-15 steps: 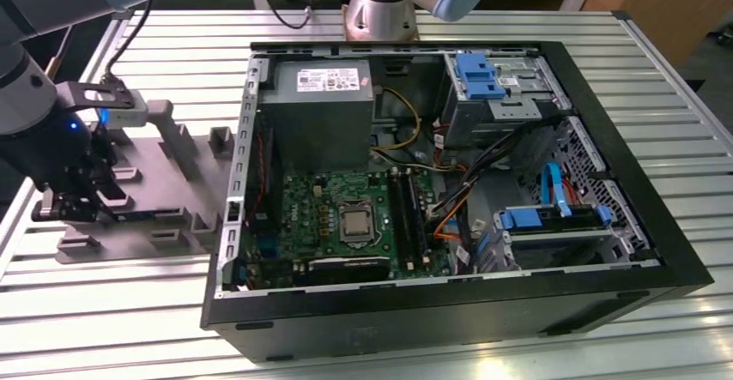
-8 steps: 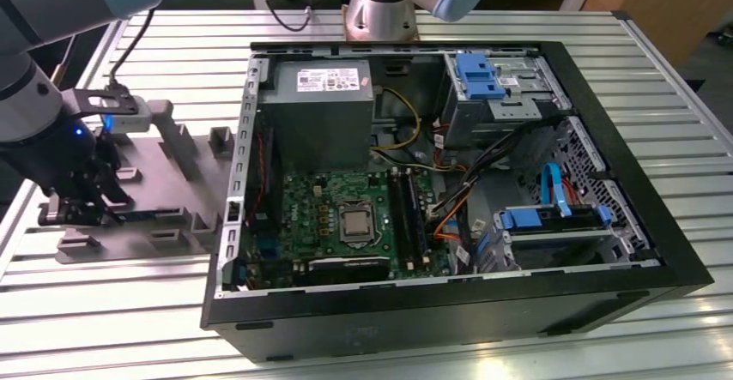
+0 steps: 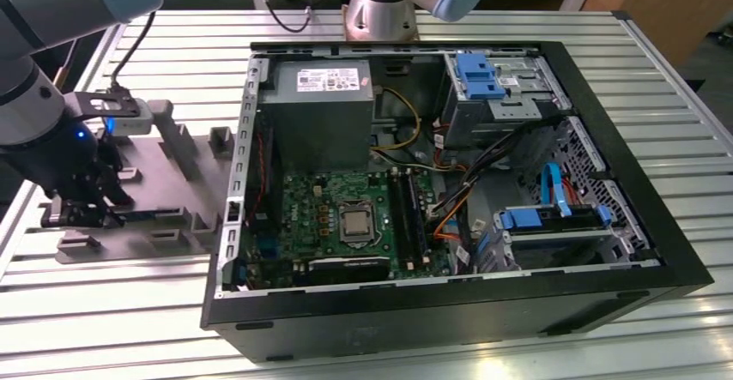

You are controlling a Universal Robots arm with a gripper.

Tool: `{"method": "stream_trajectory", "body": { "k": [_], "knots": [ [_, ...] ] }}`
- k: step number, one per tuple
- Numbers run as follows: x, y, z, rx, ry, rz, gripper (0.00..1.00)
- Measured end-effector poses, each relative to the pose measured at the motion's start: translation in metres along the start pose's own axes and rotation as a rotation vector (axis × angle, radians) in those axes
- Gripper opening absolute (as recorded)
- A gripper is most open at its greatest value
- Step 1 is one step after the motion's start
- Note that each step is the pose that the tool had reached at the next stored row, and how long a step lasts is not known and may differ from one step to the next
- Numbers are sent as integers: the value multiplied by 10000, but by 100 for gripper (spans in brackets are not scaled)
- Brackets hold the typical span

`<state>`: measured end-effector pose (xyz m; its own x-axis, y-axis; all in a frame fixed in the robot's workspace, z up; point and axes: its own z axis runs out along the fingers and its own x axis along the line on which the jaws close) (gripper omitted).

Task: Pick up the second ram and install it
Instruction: 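Pick up the second ram and move it above second insertion slot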

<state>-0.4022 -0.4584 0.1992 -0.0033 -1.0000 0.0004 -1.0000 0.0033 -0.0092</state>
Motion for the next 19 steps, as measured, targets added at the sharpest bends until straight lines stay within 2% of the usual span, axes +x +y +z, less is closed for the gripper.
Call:
{"method": "stream_trajectory", "body": {
  "k": [6, 7, 8, 9, 19],
  "knots": [
    [0, 0, 2, 1, -1, 0, 40],
    [0, 0, 2, 1, -1, 0, 34],
    [0, 0, 3, 1, -1, 1, 34],
    [0, 0, 3, 1, -2, 0, 27],
    [0, 0, 1, 3, -2, 0, 27]
  ]
}}
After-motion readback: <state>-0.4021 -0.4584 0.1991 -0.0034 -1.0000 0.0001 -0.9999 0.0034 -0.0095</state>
